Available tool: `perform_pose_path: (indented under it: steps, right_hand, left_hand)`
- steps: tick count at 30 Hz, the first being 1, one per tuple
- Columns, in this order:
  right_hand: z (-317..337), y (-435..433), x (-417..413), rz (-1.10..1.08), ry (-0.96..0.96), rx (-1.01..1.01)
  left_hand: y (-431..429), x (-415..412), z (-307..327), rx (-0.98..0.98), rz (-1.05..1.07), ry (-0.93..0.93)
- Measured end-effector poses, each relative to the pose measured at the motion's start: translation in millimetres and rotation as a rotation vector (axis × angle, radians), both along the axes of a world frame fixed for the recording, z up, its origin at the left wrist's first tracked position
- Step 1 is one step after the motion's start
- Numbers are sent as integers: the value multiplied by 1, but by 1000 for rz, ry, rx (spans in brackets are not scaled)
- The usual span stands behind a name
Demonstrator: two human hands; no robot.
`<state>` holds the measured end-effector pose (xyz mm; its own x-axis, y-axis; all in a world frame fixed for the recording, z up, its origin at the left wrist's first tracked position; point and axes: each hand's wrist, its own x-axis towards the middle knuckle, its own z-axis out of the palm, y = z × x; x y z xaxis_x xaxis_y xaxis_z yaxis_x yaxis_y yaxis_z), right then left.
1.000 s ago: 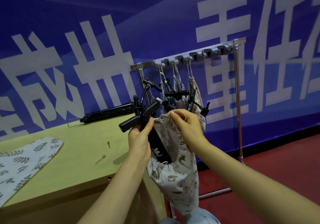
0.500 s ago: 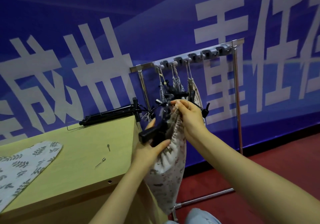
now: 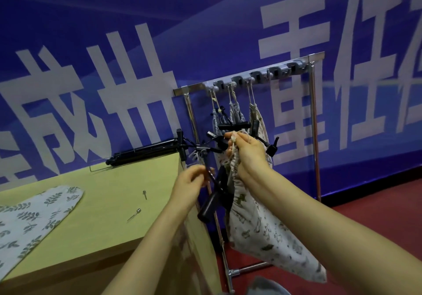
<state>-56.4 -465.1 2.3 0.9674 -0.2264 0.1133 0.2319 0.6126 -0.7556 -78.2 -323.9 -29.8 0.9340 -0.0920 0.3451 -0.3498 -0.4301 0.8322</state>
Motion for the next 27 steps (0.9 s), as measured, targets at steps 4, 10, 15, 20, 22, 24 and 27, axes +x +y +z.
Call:
perform_pose_path:
  steps: [4, 10, 15, 20, 22, 24, 27]
  right_hand:
    - [5, -4, 1, -59, 15, -67]
    - [6, -20, 6, -166, 26, -80]
    - [1, -37, 14, -155, 42, -41]
    - [3, -58, 29, -148, 25, 7]
    - [3, -74, 39, -227, 53, -87]
    - [3, -92, 46, -307, 71, -192]
    - [-1, -122, 54, -333, 101, -380]
  left_hand:
    - [-27, 4, 6, -287, 28, -119]
    - [-62, 19, 18, -293, -38, -81]
    - [-83, 37, 23, -242, -95, 1]
    - [-105, 60, 23, -264, -26, -40]
    - [-119, 71, 28, -429, -3, 0]
    - [-136, 83, 34, -605, -40, 64]
    - [-169, 94, 39, -765, -132, 172]
